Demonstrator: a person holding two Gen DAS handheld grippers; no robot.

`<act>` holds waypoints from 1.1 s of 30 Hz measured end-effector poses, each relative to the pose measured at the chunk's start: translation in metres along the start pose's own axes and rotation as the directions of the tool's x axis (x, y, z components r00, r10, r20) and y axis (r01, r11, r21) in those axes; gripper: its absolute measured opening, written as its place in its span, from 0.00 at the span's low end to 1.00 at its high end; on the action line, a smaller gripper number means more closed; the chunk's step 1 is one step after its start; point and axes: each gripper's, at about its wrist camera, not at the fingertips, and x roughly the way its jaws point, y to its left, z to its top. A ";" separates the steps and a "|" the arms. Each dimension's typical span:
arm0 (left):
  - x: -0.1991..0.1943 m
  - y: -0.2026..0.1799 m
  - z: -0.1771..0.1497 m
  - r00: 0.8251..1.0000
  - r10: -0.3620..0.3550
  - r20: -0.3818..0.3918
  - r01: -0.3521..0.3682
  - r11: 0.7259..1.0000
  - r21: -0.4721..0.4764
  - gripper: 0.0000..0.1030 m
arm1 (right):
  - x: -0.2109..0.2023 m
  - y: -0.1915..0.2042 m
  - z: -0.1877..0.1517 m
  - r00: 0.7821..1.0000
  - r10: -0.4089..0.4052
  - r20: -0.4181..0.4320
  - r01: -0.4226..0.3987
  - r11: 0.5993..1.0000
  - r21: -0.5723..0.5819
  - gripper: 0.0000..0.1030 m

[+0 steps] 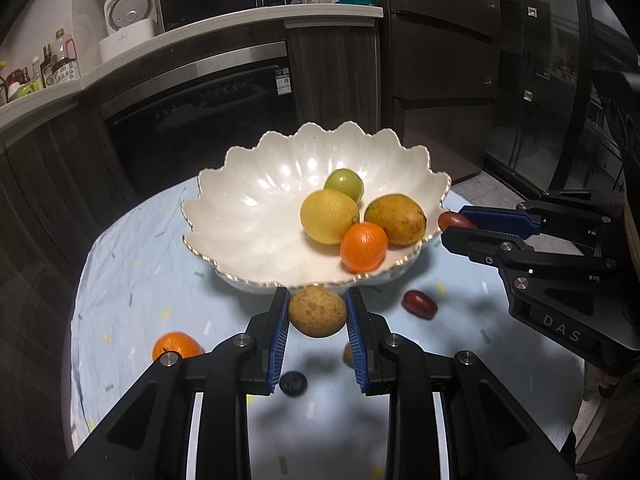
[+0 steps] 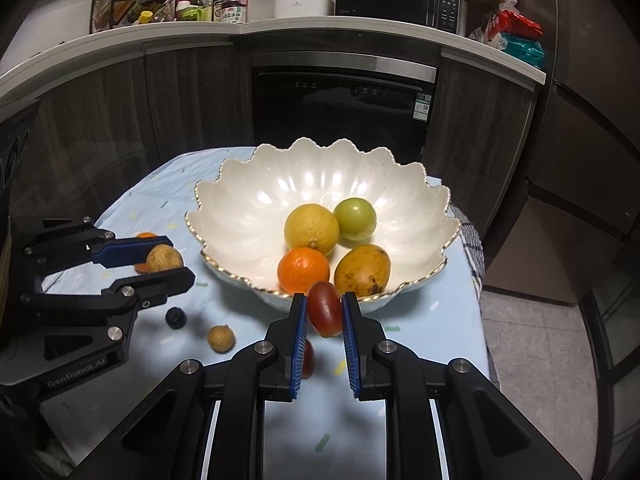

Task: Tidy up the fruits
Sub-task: 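Lift the potato and red date and carry both over the white bowl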

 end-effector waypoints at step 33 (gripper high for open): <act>0.037 0.025 0.053 1.000 0.013 0.021 -0.013 1.000 -0.013 0.28 | 0.030 -0.032 0.049 0.996 -0.086 0.011 0.086 0.996 0.027 0.18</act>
